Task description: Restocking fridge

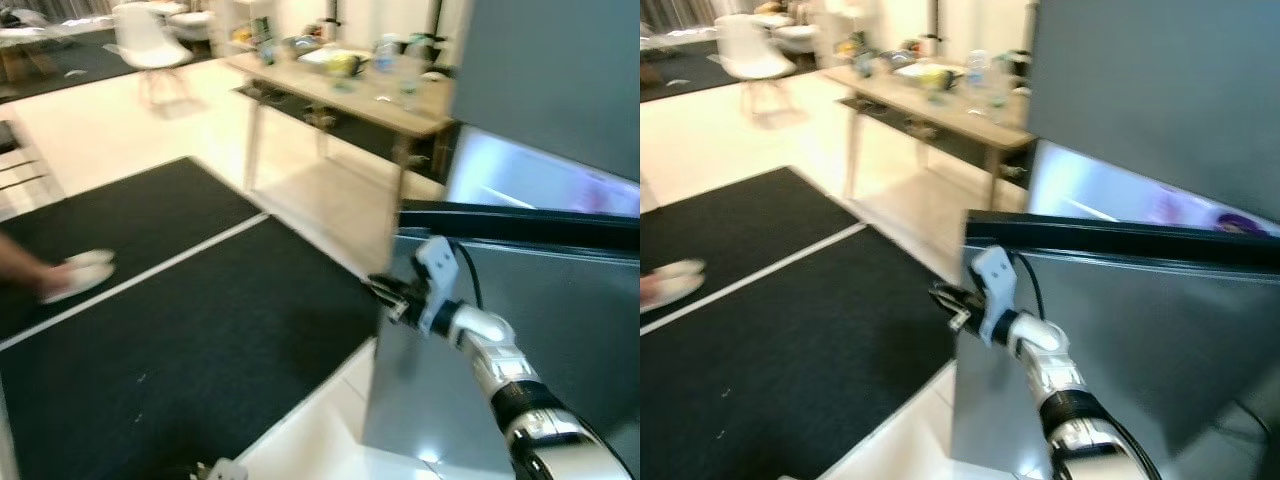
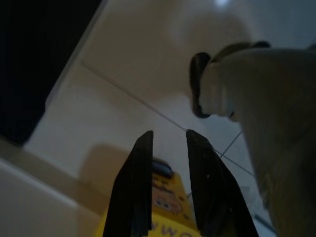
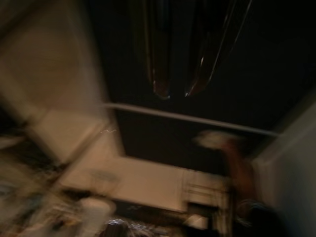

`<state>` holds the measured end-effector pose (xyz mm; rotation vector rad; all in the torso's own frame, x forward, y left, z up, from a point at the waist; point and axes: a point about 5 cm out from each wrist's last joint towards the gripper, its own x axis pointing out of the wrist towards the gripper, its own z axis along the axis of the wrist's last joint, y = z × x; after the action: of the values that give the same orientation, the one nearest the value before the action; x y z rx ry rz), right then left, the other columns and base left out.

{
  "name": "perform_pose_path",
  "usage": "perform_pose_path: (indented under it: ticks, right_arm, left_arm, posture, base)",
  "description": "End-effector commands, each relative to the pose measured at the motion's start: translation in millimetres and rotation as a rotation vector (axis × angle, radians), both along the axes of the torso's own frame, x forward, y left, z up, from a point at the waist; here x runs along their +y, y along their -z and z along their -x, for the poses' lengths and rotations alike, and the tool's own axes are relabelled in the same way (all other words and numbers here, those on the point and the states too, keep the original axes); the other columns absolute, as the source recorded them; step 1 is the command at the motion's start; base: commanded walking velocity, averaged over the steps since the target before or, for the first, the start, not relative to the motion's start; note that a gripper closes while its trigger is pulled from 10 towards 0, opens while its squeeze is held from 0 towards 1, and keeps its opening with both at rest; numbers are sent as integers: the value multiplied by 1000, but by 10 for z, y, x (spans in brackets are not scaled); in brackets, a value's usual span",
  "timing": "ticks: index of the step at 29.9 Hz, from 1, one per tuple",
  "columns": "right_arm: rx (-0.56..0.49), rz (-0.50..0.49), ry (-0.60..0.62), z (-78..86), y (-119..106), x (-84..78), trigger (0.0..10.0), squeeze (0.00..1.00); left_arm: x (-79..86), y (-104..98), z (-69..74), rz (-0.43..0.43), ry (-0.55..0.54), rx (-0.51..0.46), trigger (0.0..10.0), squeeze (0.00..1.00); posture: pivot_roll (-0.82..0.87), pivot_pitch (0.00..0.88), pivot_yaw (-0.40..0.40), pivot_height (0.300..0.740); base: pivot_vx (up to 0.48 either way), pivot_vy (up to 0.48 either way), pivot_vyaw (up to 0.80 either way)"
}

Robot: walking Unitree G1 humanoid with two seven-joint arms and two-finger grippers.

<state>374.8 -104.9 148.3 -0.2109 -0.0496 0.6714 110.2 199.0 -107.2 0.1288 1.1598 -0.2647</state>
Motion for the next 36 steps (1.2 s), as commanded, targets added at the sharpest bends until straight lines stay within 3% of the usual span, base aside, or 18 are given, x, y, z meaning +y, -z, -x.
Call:
perform_pose_path:
  ticks: [1, 2, 5, 9, 14, 18, 20, 22, 24, 25, 30, 32, 36]
  right_arm:
    - [-85, 105, 140, -92, -106, -121, 10000, 0]
    - [-148, 155, 183, -138, -213, -135, 10000, 0]
    - [-264, 168, 328, -248, -512, -252, 10000, 0]
    - [-255, 164, 300, -248, -517, -254, 10000, 0]
    - [-152, 55, 124, -136, -290, -181, 10000, 0]
    - [-44, 9, -165, 101, 15, -38, 10000, 0]
    - [22, 31, -281, 221, 167, 12, 10000, 0]
    - [45, 40, -311, 257, 217, 25, 10000, 0]
    - [103, 165, -325, 309, 401, 17, 10000, 0]
    - [131, 228, -268, 290, 485, -12, 10000, 0]
    - [164, 314, -149, 241, 570, -99, 10000, 0]
    - [160, 395, -21, 175, 574, -221, 10000, 0]
    - [141, 472, 78, 127, 563, -342, 10000, 0]
  left_arm:
    - [-57, 19, 33, 17, 0, 18, 10000, 0]
    - [-55, 18, 33, 17, -1, 18, 10000, 0]
    - [-52, 17, 31, 18, -8, 15, 10000, 0]
    - [-53, 18, 34, 19, -7, 17, 10000, 0]
    - [-56, 18, 33, 19, -6, 17, 10000, 0]
    - [-59, 20, 37, 21, -7, 17, 10000, 0]
    - [-60, 21, 41, 22, -5, 18, 10000, 0]
    - [-60, 21, 43, 22, -4, 19, 10000, 0]
    - [-62, 23, 53, 23, 0, 21, 10000, 0]
    - [-63, 26, 66, 24, 5, 24, 10000, 0]
    - [-59, 35, 109, 23, 17, 32, 10000, 0]
    - [-26, 54, 226, 16, 33, 55, 10000, 0]
    - [22, 69, 347, 7, 38, 78, 10000, 0]
  posture:
    - [-41, 0, -19, 740]
    - [-41, 0, -19, 740]
    - [-24, 0, -21, 740]
    - [-29, 0, -19, 740]
    - [-29, 0, -21, 740]
    - [-35, 0, -19, 740]
    - [-38, 0, -19, 740]
    - [-38, 0, -19, 740]
    - [-41, 5, -20, 740]
    - [-40, 22, -23, 740]
    - [-34, 53, -30, 740]
    - [-24, 98, -39, 740]
    - [-18, 122, -43, 740]
  base:
    - [0, 0, 0]
    - [0, 0, 0]
    - [0, 0, 0]
    - [0, 0, 0]
    - [0, 0, 0]
    - [0, 0, 0]
    - [0, 0, 0]
    - [0, 0, 0]
    - [0, 0, 0]
    - [0, 0, 0]
    - [0, 0, 0]
    - [0, 0, 0]
    - [0, 0, 0]
